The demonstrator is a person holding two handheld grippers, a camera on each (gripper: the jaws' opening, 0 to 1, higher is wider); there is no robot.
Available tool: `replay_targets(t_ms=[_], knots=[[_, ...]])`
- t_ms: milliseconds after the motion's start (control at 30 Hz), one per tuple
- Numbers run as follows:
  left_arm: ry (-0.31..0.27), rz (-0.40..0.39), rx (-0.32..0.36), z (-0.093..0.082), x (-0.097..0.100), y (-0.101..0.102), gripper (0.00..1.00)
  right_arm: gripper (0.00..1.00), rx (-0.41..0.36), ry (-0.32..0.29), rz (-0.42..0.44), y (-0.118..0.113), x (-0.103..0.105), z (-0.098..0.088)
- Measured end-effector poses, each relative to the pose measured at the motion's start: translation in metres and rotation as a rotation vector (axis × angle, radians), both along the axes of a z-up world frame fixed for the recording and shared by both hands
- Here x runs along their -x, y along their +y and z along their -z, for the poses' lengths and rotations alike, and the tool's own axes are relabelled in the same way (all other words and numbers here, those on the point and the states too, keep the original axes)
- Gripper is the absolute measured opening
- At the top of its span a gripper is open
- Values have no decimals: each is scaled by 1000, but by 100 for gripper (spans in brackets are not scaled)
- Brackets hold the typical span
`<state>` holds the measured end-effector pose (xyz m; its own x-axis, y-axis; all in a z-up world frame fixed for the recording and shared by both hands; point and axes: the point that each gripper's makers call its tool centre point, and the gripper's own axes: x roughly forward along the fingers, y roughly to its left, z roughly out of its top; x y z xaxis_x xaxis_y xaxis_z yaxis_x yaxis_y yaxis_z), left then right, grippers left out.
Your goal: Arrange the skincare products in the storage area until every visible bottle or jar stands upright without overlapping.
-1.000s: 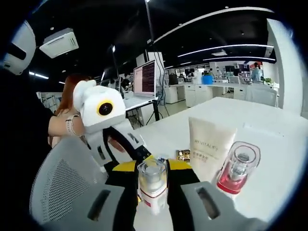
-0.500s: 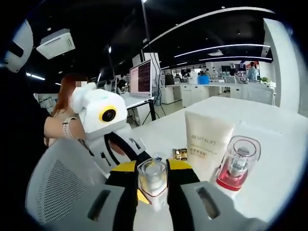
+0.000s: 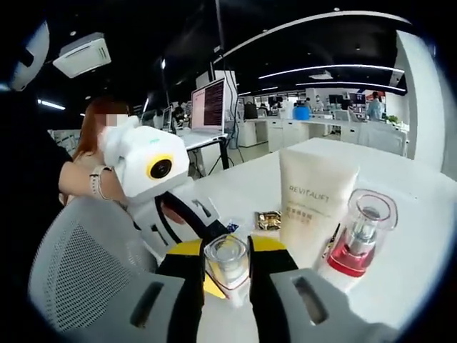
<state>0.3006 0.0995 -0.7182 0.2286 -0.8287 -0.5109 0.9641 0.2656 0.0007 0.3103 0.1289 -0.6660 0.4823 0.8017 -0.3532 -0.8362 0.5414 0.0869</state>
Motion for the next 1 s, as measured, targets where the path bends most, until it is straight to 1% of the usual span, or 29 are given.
replay_targets(t_ms=[67,133,200,300,333,400,467,567,633,700,867,1000], knots=[[15,1,-5,2,1,1,16,23,9,6,-4,1,1,2],[8,4,-19,5,0,1,16,23,27,9,-6,2,0,6],[13,2,-15,5,0,1,16,23,21,5,-10,1,1,5],[5,7,-16,4,0,1,17,23,0,23,-2,-2,1,4],[-8,6,-20,4,-1,1,18,23,-4,25,0,-2,1,4],[-24,5,-24,4,-3,2,20,24,-4,25,-1,-2,2,4],[-22,6,-28,5,-3,2,20,24,4,21,1,-2,2,4],[-25,7,-42,7,-3,4,20,26,-6,32,4,-2,2,4],[-24,5,-44,8,-3,4,20,30,-1,45,4,-3,3,6],[-24,2,-48,8,-3,5,20,29,16,44,8,-4,3,8],[-23,-4,-65,9,-2,9,20,29,4,57,6,-7,4,5],[-24,-16,-92,9,-2,15,21,29,29,65,2,-11,8,8]])
